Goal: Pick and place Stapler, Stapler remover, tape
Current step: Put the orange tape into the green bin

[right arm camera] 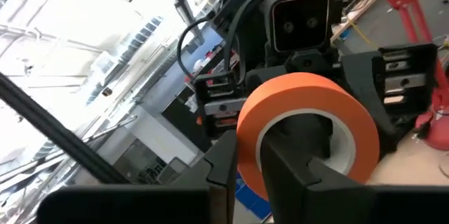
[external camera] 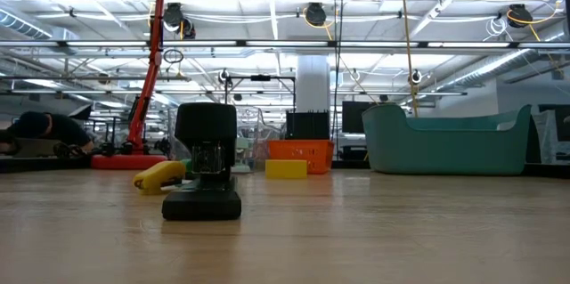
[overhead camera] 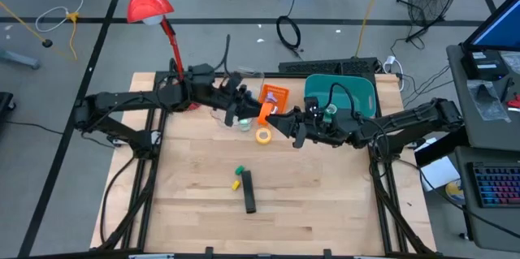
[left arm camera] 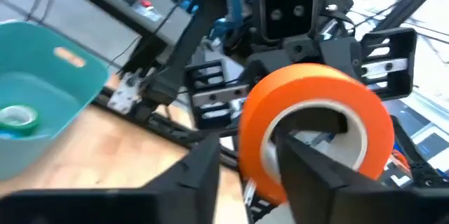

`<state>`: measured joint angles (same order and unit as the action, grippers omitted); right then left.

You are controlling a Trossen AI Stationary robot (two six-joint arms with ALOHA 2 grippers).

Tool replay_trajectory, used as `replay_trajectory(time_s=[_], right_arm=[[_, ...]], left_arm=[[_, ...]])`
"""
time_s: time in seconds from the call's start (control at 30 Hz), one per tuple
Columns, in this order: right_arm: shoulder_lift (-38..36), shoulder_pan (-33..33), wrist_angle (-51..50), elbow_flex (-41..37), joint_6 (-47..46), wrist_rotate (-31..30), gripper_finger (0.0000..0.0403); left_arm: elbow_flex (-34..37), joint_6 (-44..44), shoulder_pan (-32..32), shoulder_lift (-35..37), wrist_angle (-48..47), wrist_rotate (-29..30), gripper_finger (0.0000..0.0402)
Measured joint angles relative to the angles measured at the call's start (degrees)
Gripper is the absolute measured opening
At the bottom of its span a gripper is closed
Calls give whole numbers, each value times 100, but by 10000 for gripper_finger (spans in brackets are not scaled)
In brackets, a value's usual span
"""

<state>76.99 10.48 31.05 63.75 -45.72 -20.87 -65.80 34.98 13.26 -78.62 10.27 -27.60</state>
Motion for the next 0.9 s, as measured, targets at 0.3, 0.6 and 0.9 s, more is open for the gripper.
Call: replay_trajectory(time_s=[0.3,0.6,0.9], right_arm=[[-34,89,-72,0,-80,156,32],[-783,-179,-3284,3,-1180,-478,31],[-1497,-1398,-6953,4,-2002,-633,30]], left_arm=[[6,-157,797,555,-1280,63,216],[4,-776,921,1012,-2741,474,174],[4,-989,465,1017,-3195,679,140]])
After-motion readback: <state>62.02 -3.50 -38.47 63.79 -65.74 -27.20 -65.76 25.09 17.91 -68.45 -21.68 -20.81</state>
